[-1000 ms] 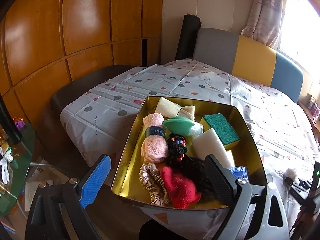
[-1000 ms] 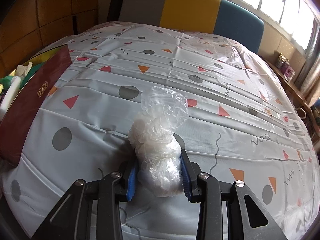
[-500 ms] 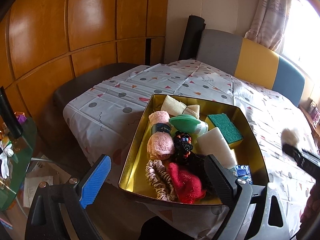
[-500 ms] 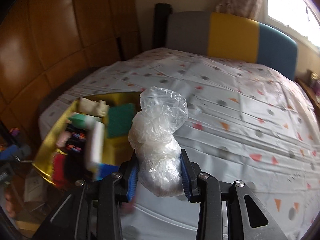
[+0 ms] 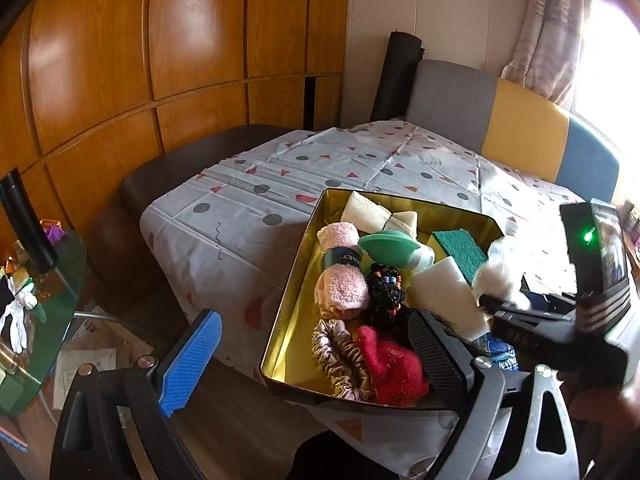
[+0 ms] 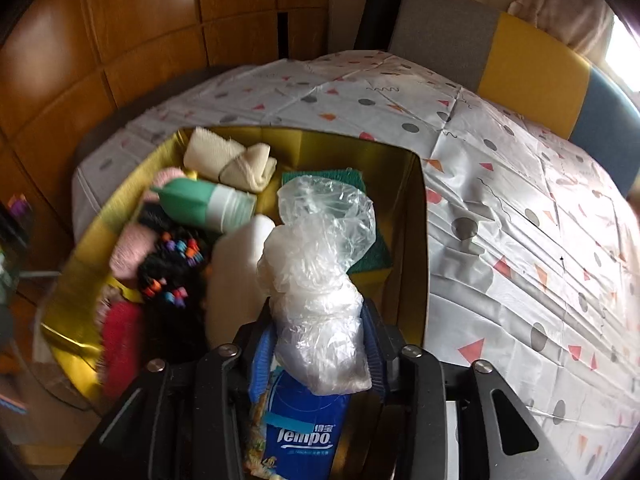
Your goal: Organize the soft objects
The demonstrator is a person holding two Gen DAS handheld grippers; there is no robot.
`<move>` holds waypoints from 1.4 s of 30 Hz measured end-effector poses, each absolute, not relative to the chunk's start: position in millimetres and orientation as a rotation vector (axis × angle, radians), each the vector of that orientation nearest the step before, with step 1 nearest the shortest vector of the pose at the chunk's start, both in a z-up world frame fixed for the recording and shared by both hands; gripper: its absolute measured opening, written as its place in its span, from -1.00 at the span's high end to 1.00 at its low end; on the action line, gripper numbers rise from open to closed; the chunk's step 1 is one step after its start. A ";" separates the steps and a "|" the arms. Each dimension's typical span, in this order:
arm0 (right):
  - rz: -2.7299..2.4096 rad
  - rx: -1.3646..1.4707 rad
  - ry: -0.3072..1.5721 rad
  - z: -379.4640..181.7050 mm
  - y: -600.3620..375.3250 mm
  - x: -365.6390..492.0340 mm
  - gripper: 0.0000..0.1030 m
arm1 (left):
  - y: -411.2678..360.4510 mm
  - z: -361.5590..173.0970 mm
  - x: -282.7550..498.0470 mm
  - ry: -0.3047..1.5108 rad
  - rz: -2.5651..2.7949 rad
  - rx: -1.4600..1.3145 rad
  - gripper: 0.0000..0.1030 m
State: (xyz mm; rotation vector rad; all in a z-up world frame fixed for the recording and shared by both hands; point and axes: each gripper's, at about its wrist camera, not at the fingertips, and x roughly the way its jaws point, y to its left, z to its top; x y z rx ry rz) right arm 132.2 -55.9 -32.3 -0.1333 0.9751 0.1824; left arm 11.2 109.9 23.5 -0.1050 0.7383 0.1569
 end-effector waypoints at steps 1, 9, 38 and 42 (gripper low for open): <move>0.172 -0.144 0.969 -33.6 -55.0 130.4 -0.16 | 109.9 23.9 10.9 0.737 0.155 -0.106 -0.86; 0.161 -0.085 0.860 -12.9 -70.9 100.3 -0.59 | 101.5 27.8 6.6 0.727 0.141 -0.097 -0.86; 0.118 -0.028 0.680 20.4 -80.4 21.1 -0.77 | 86.2 39.8 -10.1 0.696 0.126 -0.069 -0.86; 0.118 -0.027 0.680 20.3 -80.8 20.8 -0.77 | 86.5 38.3 -10.1 0.700 0.124 -0.068 -0.86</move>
